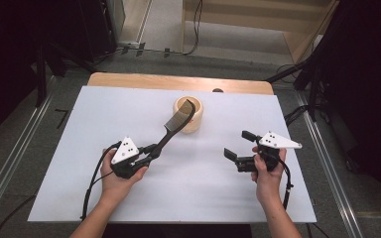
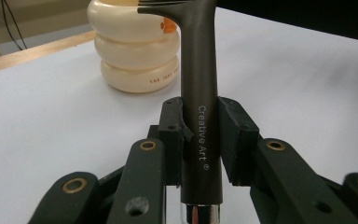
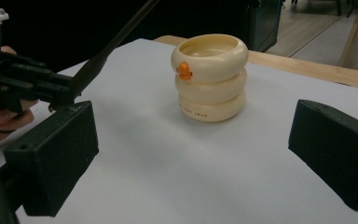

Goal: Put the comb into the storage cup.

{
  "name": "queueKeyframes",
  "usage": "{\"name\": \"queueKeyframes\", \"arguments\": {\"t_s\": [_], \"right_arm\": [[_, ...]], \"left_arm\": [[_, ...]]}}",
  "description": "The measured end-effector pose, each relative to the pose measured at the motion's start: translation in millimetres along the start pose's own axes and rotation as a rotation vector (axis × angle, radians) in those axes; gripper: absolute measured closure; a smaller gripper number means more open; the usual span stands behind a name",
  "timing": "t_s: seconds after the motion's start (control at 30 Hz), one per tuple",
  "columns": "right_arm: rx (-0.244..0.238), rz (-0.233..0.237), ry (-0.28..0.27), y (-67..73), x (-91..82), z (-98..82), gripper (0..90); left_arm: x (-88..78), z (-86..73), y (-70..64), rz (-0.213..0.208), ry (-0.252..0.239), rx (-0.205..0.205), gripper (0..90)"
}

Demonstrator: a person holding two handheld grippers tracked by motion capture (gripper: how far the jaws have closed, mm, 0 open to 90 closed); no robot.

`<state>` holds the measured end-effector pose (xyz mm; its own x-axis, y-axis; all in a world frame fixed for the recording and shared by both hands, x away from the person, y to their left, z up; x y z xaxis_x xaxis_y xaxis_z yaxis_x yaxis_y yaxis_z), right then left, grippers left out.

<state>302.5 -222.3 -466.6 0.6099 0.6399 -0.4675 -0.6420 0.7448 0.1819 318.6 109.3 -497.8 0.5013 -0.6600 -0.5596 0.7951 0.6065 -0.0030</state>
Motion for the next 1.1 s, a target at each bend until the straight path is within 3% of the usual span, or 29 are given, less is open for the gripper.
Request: {"name": "queueKeyframes", "arguments": {"t_s": [0.87,1.1], "right_arm": [[0.019,0.063,0.013,26.4,39.6,43.8,0.0],[0.052,0.089,0.008,30.9,45.6,49.5,0.0]], "left_arm": [[-1.5,0.3,-4.5,0.013,-0.029,0.006,72.6],[-1.9,0.8,-6.0,0.015,-0.035,0.013,72.5]]}}
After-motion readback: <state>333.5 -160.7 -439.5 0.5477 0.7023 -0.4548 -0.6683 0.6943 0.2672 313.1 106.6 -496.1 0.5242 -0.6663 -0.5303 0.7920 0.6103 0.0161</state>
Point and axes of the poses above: each handheld gripper's, and its own axes: x roughly forward along the jaws, z roughly out of its top, y roughly to its left, the point moved 5 cm from there along x, roughly forward along the jaws, and after that the axes turned 10 degrees about y, right-handed, at the moved point
